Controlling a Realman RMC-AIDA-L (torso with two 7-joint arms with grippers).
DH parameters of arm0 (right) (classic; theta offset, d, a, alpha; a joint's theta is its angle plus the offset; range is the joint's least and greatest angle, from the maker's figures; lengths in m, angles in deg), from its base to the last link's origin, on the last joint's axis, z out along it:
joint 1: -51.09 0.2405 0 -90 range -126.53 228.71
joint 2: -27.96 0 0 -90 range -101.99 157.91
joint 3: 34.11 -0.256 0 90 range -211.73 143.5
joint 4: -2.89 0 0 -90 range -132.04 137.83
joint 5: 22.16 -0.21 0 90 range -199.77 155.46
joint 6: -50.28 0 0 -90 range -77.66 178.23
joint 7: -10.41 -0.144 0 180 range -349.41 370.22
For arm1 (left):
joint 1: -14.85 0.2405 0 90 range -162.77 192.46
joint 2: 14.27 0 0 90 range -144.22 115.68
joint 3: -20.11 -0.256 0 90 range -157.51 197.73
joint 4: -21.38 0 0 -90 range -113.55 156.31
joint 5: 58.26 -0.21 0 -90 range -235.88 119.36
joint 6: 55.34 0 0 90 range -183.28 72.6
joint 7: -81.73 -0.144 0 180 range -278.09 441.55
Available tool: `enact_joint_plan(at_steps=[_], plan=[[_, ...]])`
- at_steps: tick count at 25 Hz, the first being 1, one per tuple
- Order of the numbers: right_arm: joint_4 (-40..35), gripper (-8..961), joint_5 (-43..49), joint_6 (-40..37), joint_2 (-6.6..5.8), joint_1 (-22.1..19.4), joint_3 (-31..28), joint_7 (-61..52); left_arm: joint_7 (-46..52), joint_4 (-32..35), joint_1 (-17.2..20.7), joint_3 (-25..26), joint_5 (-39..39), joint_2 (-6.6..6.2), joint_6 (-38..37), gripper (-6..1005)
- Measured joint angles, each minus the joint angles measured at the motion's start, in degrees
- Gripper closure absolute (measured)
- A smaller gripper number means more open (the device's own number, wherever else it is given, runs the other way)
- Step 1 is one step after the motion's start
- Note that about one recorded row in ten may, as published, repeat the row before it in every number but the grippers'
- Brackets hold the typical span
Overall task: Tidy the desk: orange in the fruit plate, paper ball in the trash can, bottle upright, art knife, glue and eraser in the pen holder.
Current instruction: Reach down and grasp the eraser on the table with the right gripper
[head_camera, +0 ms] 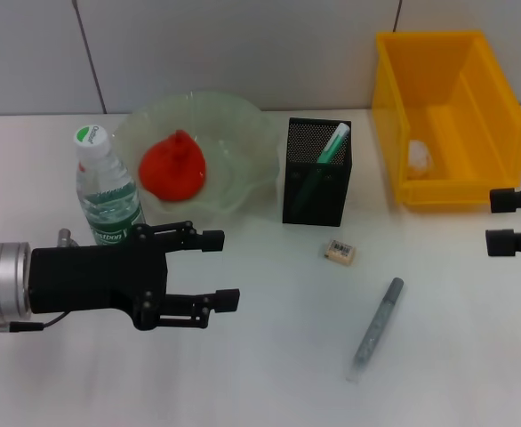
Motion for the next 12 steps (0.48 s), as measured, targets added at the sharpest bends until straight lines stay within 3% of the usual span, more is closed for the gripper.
enact_joint_plan(at_steps=[5, 12], plan=[[4.7, 197, 5.3, -5.8, -1.19, 3.9, 1.4, -2.8, -2.0, 0.1, 2.1, -2.6, 4.8, 0.16, 1.0, 184], [5.6, 200, 10.7, -9.8, -3.76, 11.9, 13.7, -1.6, -1.9, 0.0, 2.9, -4.4, 4.9, 0.39, 3.8, 184]])
